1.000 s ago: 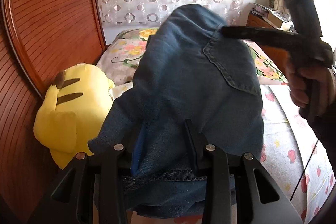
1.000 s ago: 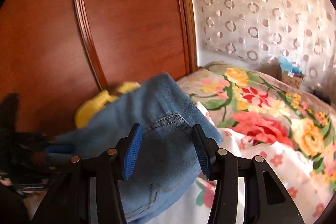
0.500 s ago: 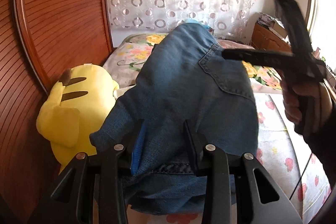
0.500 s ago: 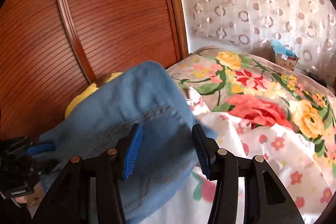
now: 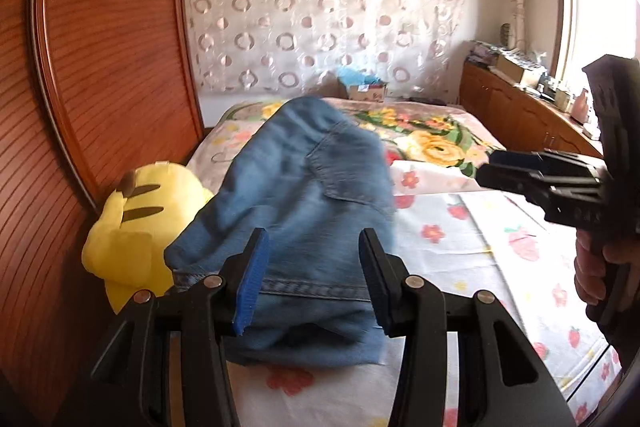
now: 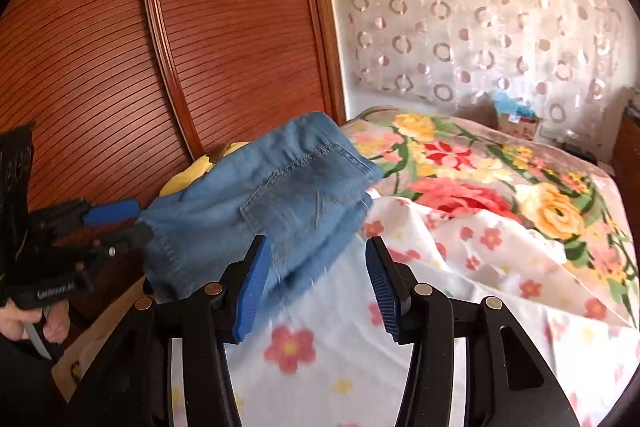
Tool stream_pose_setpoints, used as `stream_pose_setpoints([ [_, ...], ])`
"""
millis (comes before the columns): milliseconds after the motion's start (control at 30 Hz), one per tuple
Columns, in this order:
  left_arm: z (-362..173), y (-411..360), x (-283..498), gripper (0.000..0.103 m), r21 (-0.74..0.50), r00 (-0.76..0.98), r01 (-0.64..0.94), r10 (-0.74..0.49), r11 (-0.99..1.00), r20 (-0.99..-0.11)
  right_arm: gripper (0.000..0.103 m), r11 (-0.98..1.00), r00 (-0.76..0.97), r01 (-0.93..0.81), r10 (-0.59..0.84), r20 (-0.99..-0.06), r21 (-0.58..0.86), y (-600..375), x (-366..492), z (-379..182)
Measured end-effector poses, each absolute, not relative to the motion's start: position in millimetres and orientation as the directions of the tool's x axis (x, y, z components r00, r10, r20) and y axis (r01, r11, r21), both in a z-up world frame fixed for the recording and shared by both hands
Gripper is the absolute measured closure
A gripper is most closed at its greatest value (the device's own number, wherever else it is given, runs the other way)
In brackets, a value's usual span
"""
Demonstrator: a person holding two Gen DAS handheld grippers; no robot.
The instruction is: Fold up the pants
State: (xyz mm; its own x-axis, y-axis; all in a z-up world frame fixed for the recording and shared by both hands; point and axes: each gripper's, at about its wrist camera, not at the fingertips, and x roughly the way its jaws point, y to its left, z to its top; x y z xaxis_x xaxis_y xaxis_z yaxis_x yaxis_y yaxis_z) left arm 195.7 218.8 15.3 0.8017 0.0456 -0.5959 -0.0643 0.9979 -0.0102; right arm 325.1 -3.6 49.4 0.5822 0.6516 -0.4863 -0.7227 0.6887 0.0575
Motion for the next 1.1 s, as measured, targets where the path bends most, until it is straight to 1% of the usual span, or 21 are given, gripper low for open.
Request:
stream_pose_setpoints([
  [300,47,163,152,0.055,0.007,0.843,0.01,-0.005,1.0,-0.538,0.052,0.755,0.673,-0.654,0.608,-0.422,0.044,-92,222,65],
  [633,59,99,113,0.055,0.032,0.868,0.084,-0.057,0.996,-0.494,0.052,0.837,0.771,-0.546,0.52,-0.367,0.039,-163,136,69],
  [667,60,93,109,0.055,0.033,0.87,0.092,-0.064,0.995,-0.49,0.051,0.845,0.781,-0.533,0.51,-0.36,0.041,-168,127,69],
  [700,61,87,106,0.055,0.031,0.872,0.094,-0.067,0.995,-0.484,0.048,0.854,0.792,-0.518,0.497,-0.353,0.042,-175,118,69],
  [833,63,68,91,0.055,0.019,0.883,0.097,-0.077,0.995,-0.464,0.046,0.891,0.838,-0.452,0.441,-0.322,0.043,-197,82,70],
  [933,62,57,82,0.055,0.006,0.883,0.083,-0.071,0.997,-0.463,0.043,0.913,0.866,-0.407,0.398,-0.301,0.036,-210,60,73],
  [1100,61,48,75,0.055,-0.023,0.885,0.075,-0.077,0.997,-0.459,0.038,0.928,0.886,-0.372,0.367,-0.282,0.038,-214,35,72],
])
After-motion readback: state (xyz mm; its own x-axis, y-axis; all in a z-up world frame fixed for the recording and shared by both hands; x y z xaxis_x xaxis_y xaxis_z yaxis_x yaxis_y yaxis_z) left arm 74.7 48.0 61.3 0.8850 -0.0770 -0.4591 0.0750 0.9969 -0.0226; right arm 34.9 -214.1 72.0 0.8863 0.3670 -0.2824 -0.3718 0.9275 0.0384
